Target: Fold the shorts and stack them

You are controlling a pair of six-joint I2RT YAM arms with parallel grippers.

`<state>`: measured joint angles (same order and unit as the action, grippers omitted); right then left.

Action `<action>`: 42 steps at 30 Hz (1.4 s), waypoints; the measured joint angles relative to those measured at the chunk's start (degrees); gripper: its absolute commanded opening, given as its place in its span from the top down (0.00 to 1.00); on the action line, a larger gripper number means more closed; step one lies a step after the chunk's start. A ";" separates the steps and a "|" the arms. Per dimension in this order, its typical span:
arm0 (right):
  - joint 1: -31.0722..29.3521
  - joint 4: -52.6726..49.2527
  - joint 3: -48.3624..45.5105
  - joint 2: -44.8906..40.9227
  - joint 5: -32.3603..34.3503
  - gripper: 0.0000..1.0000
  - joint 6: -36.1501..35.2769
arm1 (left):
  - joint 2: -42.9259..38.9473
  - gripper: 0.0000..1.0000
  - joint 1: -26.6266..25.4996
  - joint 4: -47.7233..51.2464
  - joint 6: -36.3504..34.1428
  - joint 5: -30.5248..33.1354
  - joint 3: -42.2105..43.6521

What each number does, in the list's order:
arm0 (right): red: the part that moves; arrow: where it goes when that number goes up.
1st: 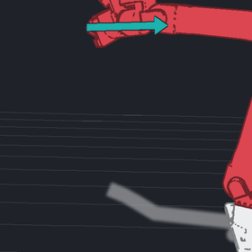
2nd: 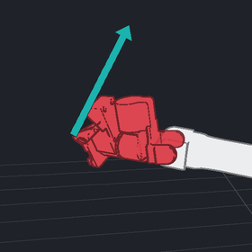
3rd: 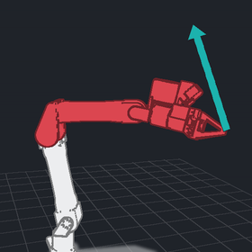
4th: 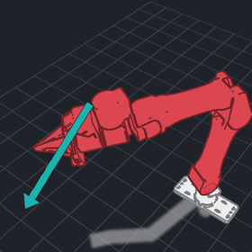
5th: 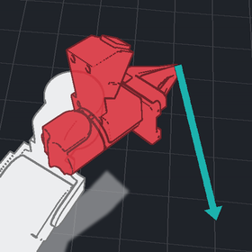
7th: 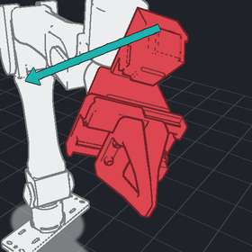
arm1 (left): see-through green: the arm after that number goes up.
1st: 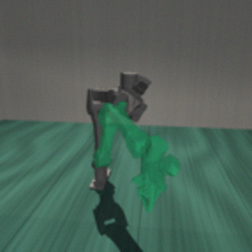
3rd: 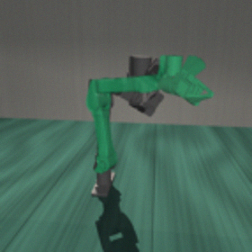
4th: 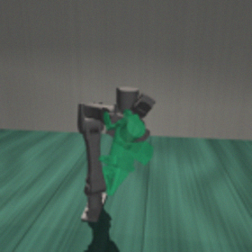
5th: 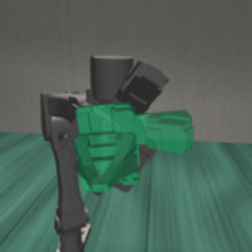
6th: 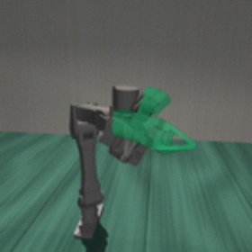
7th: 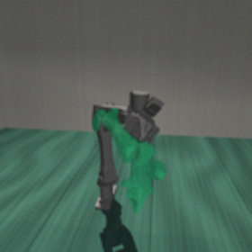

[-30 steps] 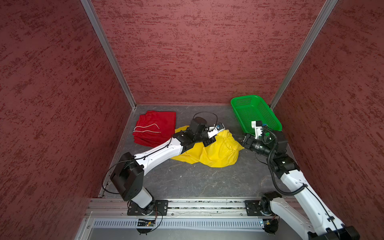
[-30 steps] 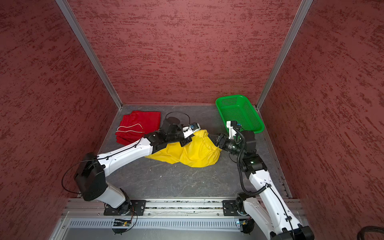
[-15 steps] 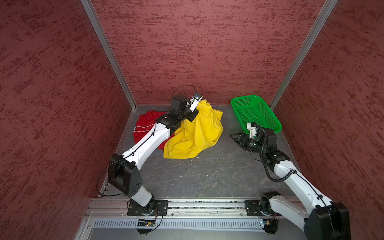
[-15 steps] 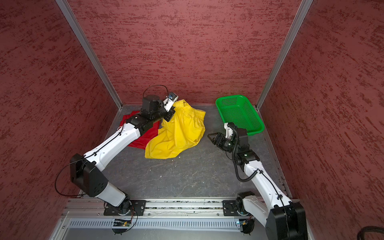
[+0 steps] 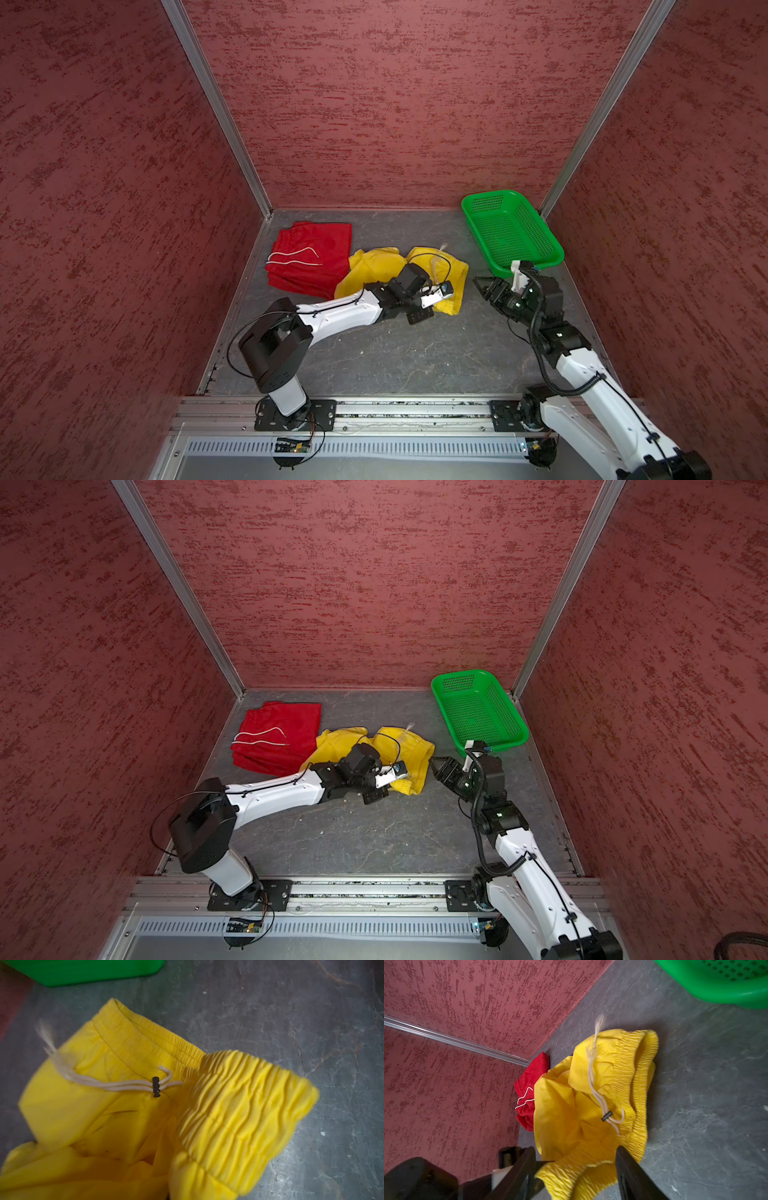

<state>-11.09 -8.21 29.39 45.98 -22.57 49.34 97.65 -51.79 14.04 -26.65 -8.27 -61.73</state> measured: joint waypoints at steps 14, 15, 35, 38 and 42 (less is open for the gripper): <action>0.00 1.31 -18.58 -6.45 -12.92 0.32 16.20 | 2.84 0.92 -5.16 -11.17 10.27 -4.31 8.07; 0.00 2.34 -19.89 -6.32 -13.75 0.32 17.57 | 2.84 0.91 -5.60 -11.80 10.51 -4.37 8.72; -2.71 23.47 -22.10 15.23 -23.56 0.34 25.07 | 6.01 0.75 -10.25 -14.91 7.72 -3.72 9.44; -2.99 23.65 -22.10 17.44 -24.37 0.43 24.20 | 6.08 0.59 -10.56 -14.93 7.54 -3.23 9.42; -3.15 22.58 -22.03 19.74 -24.68 0.70 21.40 | 5.92 0.36 -10.62 -14.95 8.17 -2.38 9.49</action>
<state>-14.24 14.37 7.35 65.71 -47.24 70.74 103.57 -62.41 -0.91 -18.48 -10.66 -52.25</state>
